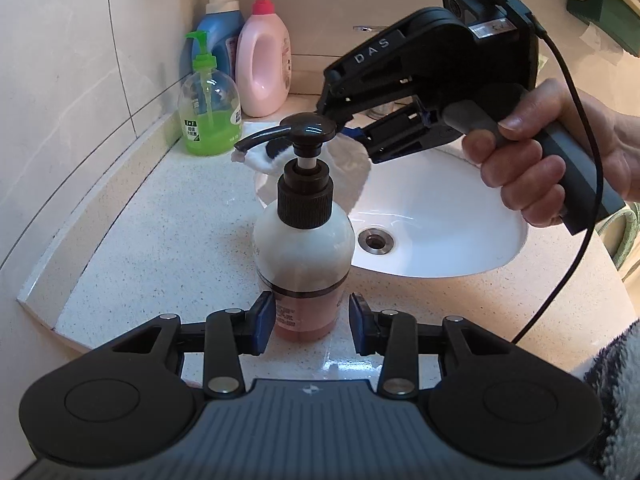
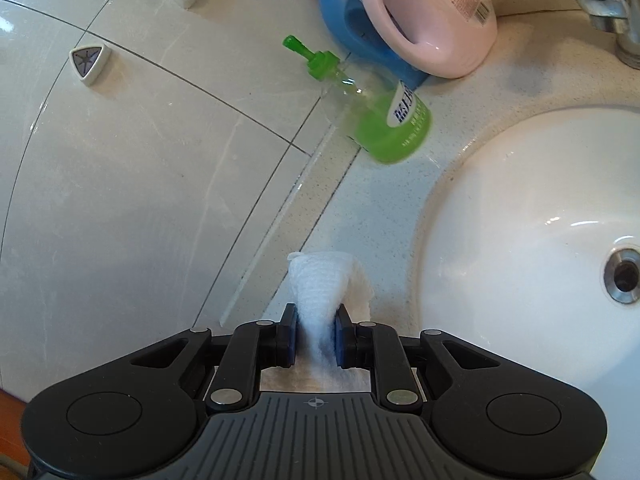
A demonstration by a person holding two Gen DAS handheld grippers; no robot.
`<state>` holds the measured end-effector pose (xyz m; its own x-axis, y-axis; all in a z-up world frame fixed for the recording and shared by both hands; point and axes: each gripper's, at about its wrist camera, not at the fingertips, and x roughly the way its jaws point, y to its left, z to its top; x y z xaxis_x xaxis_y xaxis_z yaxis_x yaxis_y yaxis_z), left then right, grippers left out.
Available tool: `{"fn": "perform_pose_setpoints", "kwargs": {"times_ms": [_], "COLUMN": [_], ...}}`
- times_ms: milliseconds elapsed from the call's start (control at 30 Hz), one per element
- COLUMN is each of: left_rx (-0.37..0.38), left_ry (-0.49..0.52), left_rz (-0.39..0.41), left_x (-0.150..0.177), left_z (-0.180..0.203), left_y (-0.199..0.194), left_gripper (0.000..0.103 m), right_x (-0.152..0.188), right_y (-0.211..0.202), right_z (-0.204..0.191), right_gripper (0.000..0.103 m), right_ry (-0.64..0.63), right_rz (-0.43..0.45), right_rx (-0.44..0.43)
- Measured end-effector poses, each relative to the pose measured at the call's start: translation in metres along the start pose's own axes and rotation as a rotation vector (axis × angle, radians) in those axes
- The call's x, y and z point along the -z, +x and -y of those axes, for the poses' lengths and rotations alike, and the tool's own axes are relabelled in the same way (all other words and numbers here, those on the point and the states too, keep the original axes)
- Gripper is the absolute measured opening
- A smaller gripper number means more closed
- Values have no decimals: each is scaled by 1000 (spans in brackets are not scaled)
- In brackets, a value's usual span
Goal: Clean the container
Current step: 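Wipe the bottle's side with the cloth in the right gripper while the left gripper holds it, then rub the cloth around the bottle body with the right gripper while the left gripper holds it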
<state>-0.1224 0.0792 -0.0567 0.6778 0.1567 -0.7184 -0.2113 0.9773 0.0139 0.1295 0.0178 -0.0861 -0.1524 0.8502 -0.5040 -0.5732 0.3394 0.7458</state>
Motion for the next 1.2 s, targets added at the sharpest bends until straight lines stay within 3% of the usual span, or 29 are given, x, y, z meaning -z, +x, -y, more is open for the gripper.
{"fn": "perform_pose_setpoints", "kwargs": {"times_ms": [133,300,733,867,1067,1200], "left_rx": [-13,-28,-37,-46,-27,-22], "left_ry": [-12,-19,-20,-17,-17,-4], "left_rz": [5,8,-1,-8,5,-1], "left_x": [0,1,3,4,1,-1], "left_z": [2,1,-6,-8,-6,2], "left_y": [0,1,-1,-2,-6,-4], "left_gripper": [45,45,45,45,45,45], "right_x": [-6,9,35,40,31,24], "right_y": [18,37,20,14,-3,-5], "right_z": [0,5,26,27,18,12], "right_gripper": [20,20,20,20,20,20], "right_ry": [1,2,62,29,57,112], "right_rz": [-65,-135,-89,-96,-28,8], "right_rx": [-55,-29,56,103,34,-86]}}
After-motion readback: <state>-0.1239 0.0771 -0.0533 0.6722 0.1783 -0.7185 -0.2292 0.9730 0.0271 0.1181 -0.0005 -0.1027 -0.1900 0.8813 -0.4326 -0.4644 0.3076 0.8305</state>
